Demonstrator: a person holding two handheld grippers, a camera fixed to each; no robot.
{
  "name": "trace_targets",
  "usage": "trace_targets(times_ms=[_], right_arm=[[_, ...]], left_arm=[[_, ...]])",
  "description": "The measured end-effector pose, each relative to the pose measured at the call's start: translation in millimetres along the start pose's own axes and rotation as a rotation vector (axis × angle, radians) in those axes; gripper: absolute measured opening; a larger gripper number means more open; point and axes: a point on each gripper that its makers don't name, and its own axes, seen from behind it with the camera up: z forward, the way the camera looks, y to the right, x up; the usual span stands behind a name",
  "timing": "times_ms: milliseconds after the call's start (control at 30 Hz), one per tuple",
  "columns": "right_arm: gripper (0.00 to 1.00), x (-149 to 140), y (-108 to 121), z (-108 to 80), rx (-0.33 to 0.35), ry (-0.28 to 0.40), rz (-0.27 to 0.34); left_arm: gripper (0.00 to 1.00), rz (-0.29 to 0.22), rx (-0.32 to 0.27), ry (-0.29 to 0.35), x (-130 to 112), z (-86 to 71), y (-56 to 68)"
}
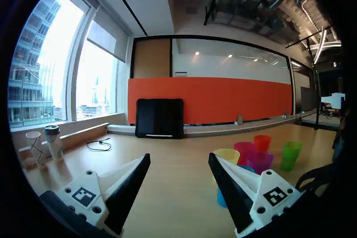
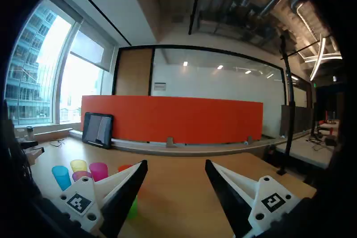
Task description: Pour water
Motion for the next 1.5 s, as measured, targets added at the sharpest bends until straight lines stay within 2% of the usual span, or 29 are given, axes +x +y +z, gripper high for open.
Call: trace_targets(times_ms=[667,1000,1267,1500], right_arm=[[1.00,3,3,-4.0,0.004,0.007,0.006],[1.00,8,10,-3.8,0.013,0.049,-0.006],[1.00,-4,15,2.1,0.026,0.063,-0.004],[1.00,-17,11,8.7,0.046,0.064,0.004]], left_arm=[[0.97,0.002,-0.003,-0.015,-4,2.5,-0.1],[0.97,0.003,-0.002,-0.015,-3,2.5,-0.4],[0.97,0.004,-0.003,-0.015,-3,2.3,-1.4],[0.97,0.004,-0.003,-0.015,-3,2.0,-1.0]])
